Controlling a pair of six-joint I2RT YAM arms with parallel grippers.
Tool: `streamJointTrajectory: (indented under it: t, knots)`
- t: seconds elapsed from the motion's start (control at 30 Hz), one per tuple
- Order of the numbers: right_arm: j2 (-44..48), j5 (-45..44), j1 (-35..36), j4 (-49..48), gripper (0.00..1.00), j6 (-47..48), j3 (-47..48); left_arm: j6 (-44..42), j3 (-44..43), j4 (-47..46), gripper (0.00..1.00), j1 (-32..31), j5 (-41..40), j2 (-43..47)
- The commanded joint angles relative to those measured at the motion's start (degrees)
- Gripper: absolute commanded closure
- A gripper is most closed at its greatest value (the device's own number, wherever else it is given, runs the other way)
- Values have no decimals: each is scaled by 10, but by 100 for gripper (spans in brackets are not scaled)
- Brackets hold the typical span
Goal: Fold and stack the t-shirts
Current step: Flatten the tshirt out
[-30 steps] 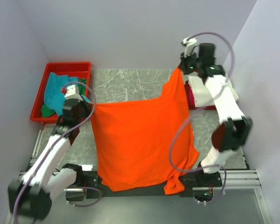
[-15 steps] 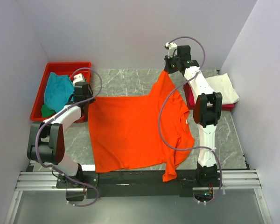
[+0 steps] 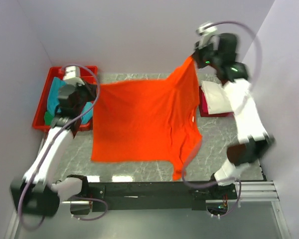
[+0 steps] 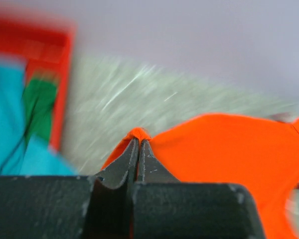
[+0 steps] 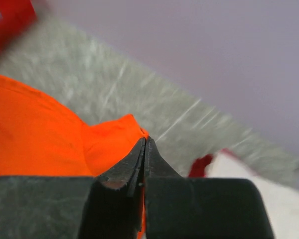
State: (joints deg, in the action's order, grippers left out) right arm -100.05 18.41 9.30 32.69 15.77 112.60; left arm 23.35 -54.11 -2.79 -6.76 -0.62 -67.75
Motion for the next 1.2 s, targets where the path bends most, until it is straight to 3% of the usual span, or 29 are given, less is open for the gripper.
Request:
streamJointTrajectory:
  t: [0.0,0.13,0.3,0.5,0.63,0.77,1.0,1.17]
  knots:
    - [197,0,0,0,100,29,24,-14,-60,-6,100,-17,87,126]
    - [307,-23,-2,20,100,27,39,9,-120,23,99,-46,150,235]
    - [381,-95,-8,47,100,25,108,56,-222,67,99,-59,219,264]
    - [392,-127,-9,55,100,18,159,63,-310,97,99,-59,248,258]
    - [372,-132,-9,51,100,18,169,36,-313,119,99,-59,219,268]
    - [348,-128,-10,11,100,14,86,7,-249,126,100,-59,163,285]
    - [254,-40,-40,-94,100,-25,-100,13,14,81,100,-59,17,290]
    - [83,29,-33,-157,100,-40,-135,53,132,21,100,-55,-111,170]
